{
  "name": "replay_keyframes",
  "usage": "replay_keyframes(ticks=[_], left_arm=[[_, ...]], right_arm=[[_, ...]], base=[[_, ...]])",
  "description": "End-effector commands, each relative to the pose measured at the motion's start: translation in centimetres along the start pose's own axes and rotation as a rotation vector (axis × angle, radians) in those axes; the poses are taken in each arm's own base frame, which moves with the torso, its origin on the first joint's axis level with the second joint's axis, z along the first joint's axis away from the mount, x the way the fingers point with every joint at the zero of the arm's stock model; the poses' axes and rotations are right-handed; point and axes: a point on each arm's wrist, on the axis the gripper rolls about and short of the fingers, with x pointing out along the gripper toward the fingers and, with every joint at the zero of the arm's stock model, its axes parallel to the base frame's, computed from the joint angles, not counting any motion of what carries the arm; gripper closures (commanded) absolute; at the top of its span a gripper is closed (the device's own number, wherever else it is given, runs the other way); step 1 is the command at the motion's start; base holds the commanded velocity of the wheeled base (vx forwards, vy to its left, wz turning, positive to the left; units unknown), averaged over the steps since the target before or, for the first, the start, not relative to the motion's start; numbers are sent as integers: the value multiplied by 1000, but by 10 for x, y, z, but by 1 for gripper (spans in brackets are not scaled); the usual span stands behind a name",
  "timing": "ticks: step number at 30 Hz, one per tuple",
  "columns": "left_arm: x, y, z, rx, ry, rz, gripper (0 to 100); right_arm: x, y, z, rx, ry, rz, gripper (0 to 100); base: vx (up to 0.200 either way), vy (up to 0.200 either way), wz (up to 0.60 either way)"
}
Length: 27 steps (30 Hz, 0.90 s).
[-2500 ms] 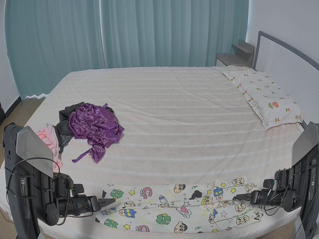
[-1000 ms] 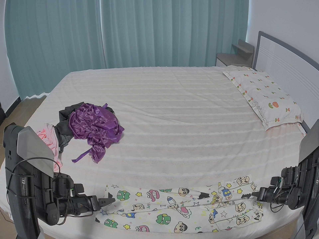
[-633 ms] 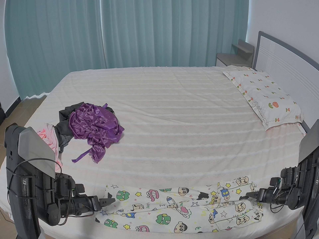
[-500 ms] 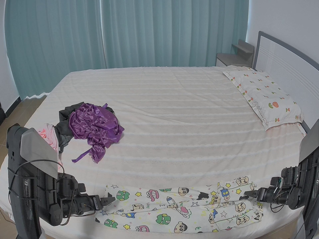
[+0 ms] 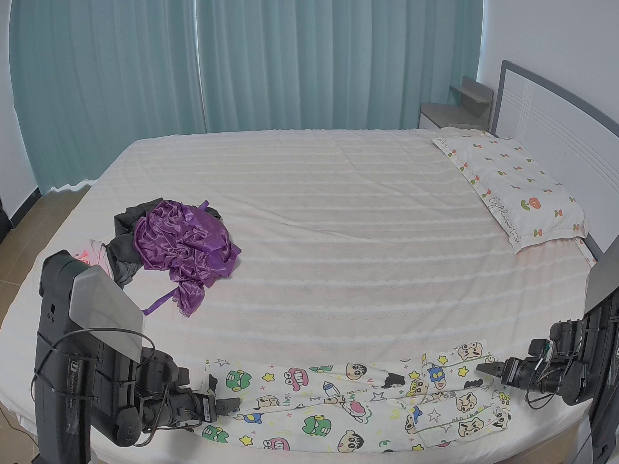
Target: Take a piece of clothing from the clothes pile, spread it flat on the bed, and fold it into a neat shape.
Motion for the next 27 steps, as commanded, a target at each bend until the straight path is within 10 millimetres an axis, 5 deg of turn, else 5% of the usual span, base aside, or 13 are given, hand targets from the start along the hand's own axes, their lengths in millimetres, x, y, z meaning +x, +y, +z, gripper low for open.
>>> replay_keyframes(ticks=[1,3,4,14,27], left_arm=[[3,0,-2,8,1,-3,0],[4,-2,-1,19,-4,-8,0],[5,-3,-1,22,-4,-12,100],[2,-7,-2,25,-1,-24,100],[-17,6,26,-18,-140,10,100]], right_arm=[[-3,0,-3,7,15,-6,0],[-3,0,-4,6,16,-6,0],[-3,0,-4,6,16,-6,0],[-3,0,-3,5,14,-7,0],[-6,-2,2,15,-23,17,0]], base=[[0,0,0],[0,0,0],[0,0,0],[0,0,0],[0,0,0]])
